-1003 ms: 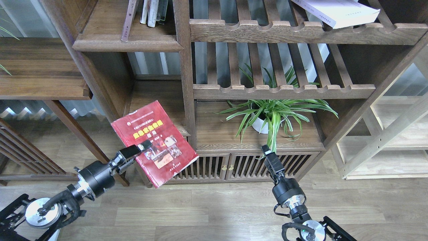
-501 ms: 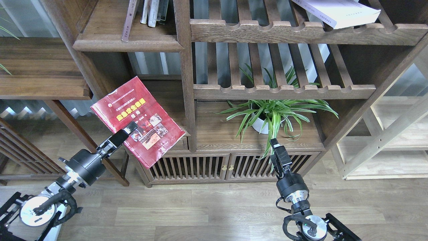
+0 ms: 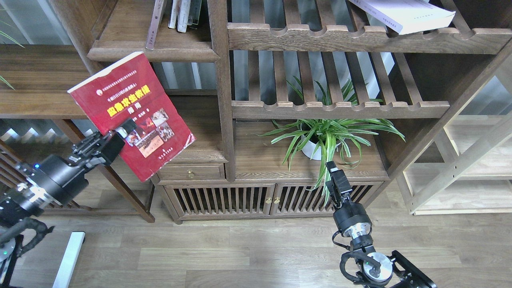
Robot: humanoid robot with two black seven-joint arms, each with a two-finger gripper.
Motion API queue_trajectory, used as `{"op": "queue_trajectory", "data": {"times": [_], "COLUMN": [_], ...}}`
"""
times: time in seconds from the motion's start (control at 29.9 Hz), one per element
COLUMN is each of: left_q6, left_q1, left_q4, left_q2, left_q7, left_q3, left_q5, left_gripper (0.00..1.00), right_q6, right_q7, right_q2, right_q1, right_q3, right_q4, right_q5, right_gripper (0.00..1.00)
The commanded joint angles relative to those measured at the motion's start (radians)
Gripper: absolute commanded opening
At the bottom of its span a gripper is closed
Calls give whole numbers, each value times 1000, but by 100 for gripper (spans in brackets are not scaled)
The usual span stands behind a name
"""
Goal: Organize books on shelf
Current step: 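Lift the red book with the left gripper up to the upper shelf section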
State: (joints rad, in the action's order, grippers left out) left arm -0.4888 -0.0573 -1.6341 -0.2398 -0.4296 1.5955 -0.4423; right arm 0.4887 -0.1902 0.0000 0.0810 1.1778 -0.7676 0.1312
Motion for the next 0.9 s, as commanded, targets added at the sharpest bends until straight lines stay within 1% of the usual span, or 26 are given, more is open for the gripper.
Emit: {"op": "queue_trajectory", "data": {"times": [0.0, 0.03, 0.07, 0.3, 0.5, 0.64, 0.87], "left_q6": [0, 0, 0, 0, 0, 0, 0], "left_q1": [-3, -6, -13, -157, -232, -289, -334], "left_q4": [-27, -29, -30, -16, -12, 11, 49], "left_q2": [2, -1, 2, -27, -45, -94, -200], "left_q7": [-41, -56, -59, -59, -59, -59, -59], "left_q3": [49, 61, 79, 162, 205, 212, 193], "left_q5": [-4, -3, -3, -10, -10, -12, -12], "left_gripper": [1, 1, 1, 1, 2, 2, 3], "right_q6": [0, 0, 0, 0, 0, 0, 0], "right_q7": [0, 0, 0, 0, -2, -5, -6], "right_q2": [0, 0, 0, 0, 0, 0, 0], "right_q1": [2, 2, 2, 0, -7, -12, -12], "right_q3": [0, 0, 0, 0, -1, -1, -1], "right_q4": [11, 13, 14, 22, 24, 24, 22], "right_q5": [4, 4, 2, 2, 1, 1, 1], "right_gripper": [100, 100, 100, 100, 100, 100, 100]}}
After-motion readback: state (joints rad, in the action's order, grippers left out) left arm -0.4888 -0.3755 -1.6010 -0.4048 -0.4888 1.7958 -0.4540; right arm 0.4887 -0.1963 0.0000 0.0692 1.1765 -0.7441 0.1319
